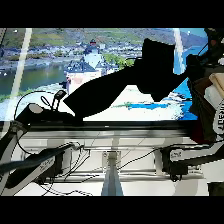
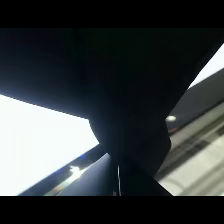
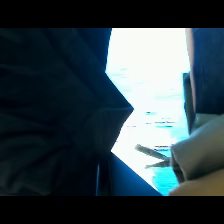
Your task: Fold the clothes and pants, and hang the long-sleeved shirts on hangers.
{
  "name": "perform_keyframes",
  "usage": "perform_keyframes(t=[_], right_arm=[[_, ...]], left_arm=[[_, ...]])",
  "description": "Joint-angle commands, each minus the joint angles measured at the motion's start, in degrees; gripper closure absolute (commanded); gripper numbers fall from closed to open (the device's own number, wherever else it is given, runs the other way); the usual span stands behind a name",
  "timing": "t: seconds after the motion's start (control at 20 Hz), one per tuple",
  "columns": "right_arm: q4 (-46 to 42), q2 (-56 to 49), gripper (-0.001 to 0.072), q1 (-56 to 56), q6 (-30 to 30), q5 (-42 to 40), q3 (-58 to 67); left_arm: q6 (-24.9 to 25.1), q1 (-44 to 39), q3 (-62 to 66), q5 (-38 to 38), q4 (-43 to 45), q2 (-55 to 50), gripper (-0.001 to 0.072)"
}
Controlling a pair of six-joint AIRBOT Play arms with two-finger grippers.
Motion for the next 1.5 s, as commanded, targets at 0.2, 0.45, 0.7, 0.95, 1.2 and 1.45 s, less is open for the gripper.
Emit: perform_keyframes(t=[0.2,0.45,0.7,0.95,1.2,1.45], right_arm=[[10.45,0.11,0.0698,0.07,-0.57,-7.15,8.13],[2.4,3.93,0.0699,-0.13,1.77,-14.69,19.04],[-3.52,16.83,0.0699,-0.11,2.43,-14.49,4.9],[-2.91,34.18,0.0698,-0.07,2.49,-6.73,-24.59],[-1.97,43.8,0.0698,-0.07,2.97,12.41,-44.65],[-2.16,43.67,0.0698,-0.07,2.16,16.57,-51.23]], left_arm=[[-11.08,5.86,22.08,25.81,11.5,0.35,0.0699],[-11.28,13.81,42.14,38.14,28.33,0.31,0.07],[-11.23,23.91,45.11,27.82,29.59,-0.72,0.0701],[-11.23,30.27,38.75,4.09,44.68,-7.28,0.0701],[-11.19,32.72,26.18,-0.07,53.77,-10.25,0.07],[-5.05,32.72,20.68,-0.68,55.93,-11.08,0.0699]])
